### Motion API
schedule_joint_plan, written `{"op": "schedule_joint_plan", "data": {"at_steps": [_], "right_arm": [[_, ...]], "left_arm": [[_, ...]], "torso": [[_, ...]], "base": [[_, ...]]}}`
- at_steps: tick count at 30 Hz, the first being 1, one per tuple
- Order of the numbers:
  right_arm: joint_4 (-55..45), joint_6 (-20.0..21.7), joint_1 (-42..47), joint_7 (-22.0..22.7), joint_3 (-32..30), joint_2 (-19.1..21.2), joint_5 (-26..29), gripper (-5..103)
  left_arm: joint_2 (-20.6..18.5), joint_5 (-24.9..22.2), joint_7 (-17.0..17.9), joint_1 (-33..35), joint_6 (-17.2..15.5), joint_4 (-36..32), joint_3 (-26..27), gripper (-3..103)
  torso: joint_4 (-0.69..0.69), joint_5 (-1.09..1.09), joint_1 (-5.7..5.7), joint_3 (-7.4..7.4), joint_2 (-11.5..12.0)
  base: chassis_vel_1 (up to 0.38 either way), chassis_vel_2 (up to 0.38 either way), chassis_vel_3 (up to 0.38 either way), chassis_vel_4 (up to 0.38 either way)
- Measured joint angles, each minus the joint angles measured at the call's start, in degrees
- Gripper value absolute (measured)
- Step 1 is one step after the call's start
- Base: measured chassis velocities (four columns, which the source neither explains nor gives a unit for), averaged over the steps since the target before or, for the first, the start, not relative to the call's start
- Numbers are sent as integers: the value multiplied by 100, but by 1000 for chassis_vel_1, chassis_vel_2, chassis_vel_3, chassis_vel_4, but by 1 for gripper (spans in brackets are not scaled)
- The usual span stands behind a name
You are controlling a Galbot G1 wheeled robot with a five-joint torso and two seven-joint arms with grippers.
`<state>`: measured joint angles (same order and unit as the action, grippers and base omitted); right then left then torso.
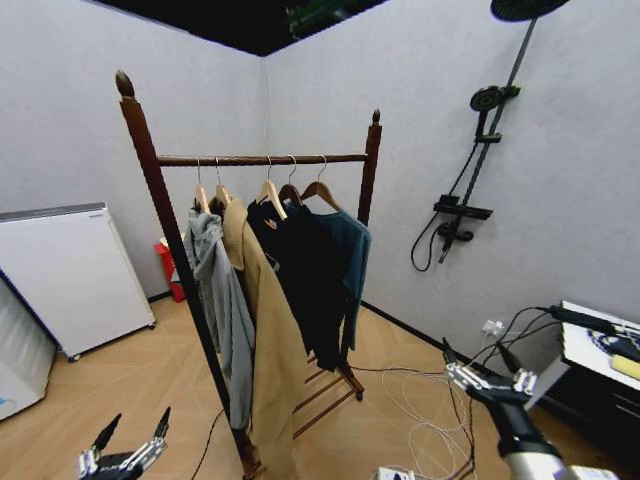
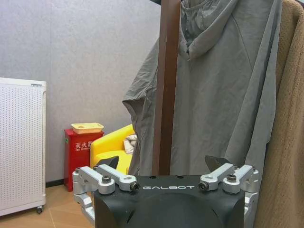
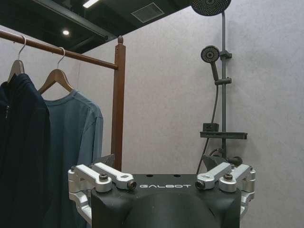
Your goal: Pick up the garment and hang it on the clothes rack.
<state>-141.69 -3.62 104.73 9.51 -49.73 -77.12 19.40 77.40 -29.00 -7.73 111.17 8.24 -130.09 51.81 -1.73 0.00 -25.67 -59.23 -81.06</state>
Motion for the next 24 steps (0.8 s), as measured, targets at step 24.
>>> {"op": "schedule_joint_plan", "data": {"at_steps": [24], "right_arm": [[45, 31, -89, -8, 25, 42, 46, 100]], "left_arm": [[0, 0, 0, 0, 0, 0, 0, 100]], "torso": [[-1, 1, 0, 0, 0]], "base": [[-21, -22, -21, -24]]}}
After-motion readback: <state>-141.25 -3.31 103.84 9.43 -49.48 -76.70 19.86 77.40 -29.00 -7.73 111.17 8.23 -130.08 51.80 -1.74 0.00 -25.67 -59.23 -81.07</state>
